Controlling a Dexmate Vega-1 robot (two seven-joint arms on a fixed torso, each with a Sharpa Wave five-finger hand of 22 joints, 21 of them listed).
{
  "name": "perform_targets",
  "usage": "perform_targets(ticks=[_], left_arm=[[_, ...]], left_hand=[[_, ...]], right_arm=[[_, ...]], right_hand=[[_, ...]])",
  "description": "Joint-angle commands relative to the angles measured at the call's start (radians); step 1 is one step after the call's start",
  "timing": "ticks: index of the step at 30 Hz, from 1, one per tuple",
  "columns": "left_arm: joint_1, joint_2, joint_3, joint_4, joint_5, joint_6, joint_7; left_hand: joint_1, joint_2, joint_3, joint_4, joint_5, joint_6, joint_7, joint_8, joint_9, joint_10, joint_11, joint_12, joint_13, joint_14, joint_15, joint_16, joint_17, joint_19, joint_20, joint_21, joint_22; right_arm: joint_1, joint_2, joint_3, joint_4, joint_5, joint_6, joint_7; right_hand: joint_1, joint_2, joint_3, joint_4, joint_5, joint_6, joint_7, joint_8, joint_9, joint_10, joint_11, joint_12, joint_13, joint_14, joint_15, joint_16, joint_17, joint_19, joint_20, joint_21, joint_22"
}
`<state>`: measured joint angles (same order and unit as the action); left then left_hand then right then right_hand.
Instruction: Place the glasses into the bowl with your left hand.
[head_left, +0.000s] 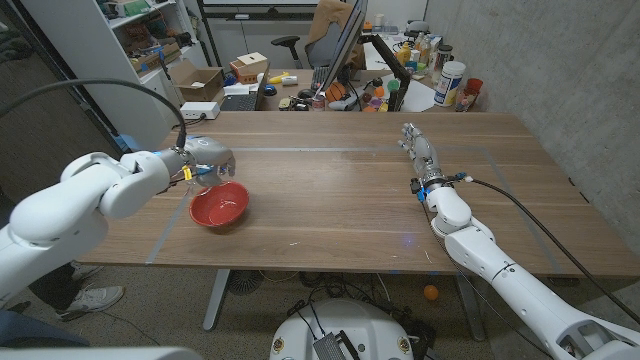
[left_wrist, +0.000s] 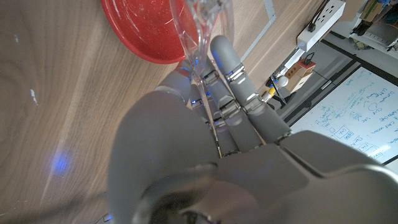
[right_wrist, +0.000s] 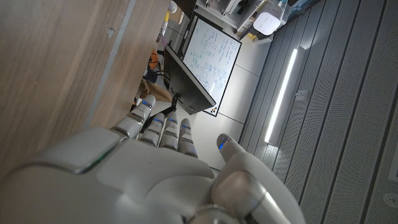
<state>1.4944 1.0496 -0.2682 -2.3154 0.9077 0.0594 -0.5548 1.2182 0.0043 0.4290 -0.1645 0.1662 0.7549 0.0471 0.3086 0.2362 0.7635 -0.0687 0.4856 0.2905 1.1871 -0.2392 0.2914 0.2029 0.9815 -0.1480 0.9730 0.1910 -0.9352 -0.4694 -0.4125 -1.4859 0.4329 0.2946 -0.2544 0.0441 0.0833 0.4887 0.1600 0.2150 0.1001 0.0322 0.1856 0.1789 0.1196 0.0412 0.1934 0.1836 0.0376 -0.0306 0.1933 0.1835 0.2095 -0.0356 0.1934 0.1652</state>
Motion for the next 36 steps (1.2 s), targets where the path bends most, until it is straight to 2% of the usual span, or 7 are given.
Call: perform_targets(ticks=[1,17,36], left_arm=[[-0.023,0.027,0.025,0.040,0.001,-0.063,-0.014],[-0.031,0.073,0.074,0.091,0.045,-0.080,0.014],[-0.034,0.131,0.112,0.145,0.009,-0.092,0.037]], left_hand=[[0.079,0.070,-0.005,0.001,0.005,0.015,-0.001,0.000,0.002,0.115,-0.111,-0.004,0.004,0.014,-0.002,0.005,0.005,-0.010,-0.045,0.008,0.000],[0.082,0.069,-0.011,0.002,0.006,0.025,-0.005,-0.004,0.003,0.125,-0.115,-0.007,0.008,0.020,-0.002,0.005,0.006,-0.019,-0.045,0.019,0.000],[0.088,0.067,-0.016,0.001,0.006,0.037,-0.013,-0.007,0.005,0.135,-0.120,-0.009,0.016,0.024,-0.002,0.005,0.006,-0.033,-0.045,0.030,-0.001]], right_arm=[[-0.017,-0.001,0.007,-0.008,-0.001,0.002,-0.018],[-0.034,-0.005,0.013,-0.025,-0.005,-0.005,-0.038],[-0.044,-0.004,0.015,-0.035,-0.013,-0.012,-0.055]], right_hand=[[-0.007,0.061,0.005,0.000,0.009,0.006,0.002,0.002,0.002,0.004,-0.001,0.001,0.006,0.006,-0.004,-0.003,0.002,-0.002,-0.066,-0.004,0.005],[-0.007,0.060,0.005,0.000,0.010,0.006,0.003,0.002,0.002,0.004,0.002,0.001,0.006,0.006,-0.003,-0.003,0.002,-0.003,-0.067,-0.003,0.005],[-0.007,0.061,0.004,0.000,0.010,0.007,0.002,0.003,0.002,0.005,0.000,0.001,0.006,0.006,-0.004,-0.004,0.002,-0.004,-0.068,-0.003,0.005]])
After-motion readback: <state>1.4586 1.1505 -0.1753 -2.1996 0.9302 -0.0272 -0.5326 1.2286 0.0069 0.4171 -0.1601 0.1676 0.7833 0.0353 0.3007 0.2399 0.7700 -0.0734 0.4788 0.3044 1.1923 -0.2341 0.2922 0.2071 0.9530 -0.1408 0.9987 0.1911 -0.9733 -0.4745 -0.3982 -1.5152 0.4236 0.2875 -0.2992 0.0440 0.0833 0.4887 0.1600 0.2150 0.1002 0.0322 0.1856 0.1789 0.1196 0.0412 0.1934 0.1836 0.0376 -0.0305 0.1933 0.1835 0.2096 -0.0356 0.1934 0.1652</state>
